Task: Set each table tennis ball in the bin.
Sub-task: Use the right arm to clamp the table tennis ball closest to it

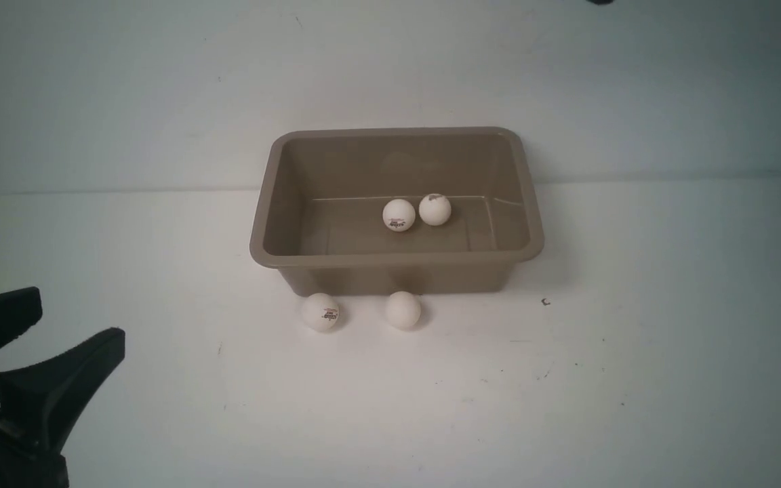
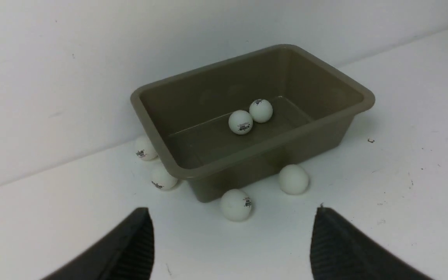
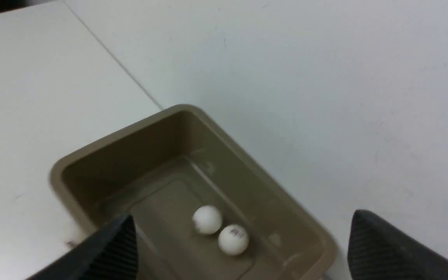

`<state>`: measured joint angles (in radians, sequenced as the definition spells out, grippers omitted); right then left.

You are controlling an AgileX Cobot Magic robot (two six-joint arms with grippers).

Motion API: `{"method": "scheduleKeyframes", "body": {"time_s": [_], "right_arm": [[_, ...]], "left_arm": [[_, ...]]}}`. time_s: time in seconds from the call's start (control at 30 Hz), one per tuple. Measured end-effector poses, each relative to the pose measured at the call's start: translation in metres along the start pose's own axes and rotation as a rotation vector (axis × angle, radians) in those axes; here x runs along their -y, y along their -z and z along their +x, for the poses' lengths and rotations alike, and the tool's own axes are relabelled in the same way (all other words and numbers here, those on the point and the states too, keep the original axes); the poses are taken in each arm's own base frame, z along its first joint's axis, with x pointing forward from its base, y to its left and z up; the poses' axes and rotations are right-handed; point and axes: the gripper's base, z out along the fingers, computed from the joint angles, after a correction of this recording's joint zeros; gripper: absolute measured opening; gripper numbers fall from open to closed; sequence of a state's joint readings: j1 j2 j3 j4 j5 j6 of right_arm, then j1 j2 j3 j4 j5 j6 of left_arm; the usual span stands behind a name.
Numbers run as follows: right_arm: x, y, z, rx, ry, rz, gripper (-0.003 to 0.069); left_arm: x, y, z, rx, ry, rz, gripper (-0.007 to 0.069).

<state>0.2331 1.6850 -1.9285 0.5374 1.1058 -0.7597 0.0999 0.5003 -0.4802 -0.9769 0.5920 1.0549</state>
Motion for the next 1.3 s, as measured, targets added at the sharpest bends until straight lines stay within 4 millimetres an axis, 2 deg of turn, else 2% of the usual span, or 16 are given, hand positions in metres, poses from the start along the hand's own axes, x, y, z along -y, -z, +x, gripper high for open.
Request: {"method": "scheduleKeyframes", "body": {"time_s": [0.1,0.23,0.4,0.53,0.67,0.83,1.03,1.3], "right_arm": [[-0.008,0.008,0.007,-0.100,-0.118,-0.047,0.0689],[-0.014,0.000,0.015,-0.162,-0.216,-0.068,0.0689],[-0.044,-0.029,0.034,-0.268,-0.258,-0.169,0.0689],[-0.075,-0.057,0.065,-0.432,-0.272,-0.231,0.0687],[-0.087,-0.066,0.080,-0.510,-0.260,-0.233,0.0680],[-0.097,-0.076,0.103,-0.580,-0.328,-0.270,0.0666],[-0.108,-0.108,0.133,-0.512,-0.411,-0.326,0.0626],[-0.097,-0.160,0.151,-0.363,-0.453,-0.243,0.0544]], "left_arm": [[0.000,0.000,0.000,0.002,-0.001,-0.003,0.0489],[-0.001,0.000,0.000,0.004,-0.006,-0.007,0.0489],[-0.001,0.000,-0.001,0.010,-0.007,-0.016,0.0489],[-0.002,0.000,-0.001,0.010,-0.007,-0.017,0.0489],[-0.002,0.000,-0.001,0.010,-0.007,-0.017,0.0489],[-0.002,0.000,-0.001,0.011,-0.006,-0.017,0.0489],[-0.002,0.000,-0.001,0.011,-0.006,-0.017,0.0489],[-0.002,0.000,-0.001,0.011,-0.006,-0.017,0.0489]]}}
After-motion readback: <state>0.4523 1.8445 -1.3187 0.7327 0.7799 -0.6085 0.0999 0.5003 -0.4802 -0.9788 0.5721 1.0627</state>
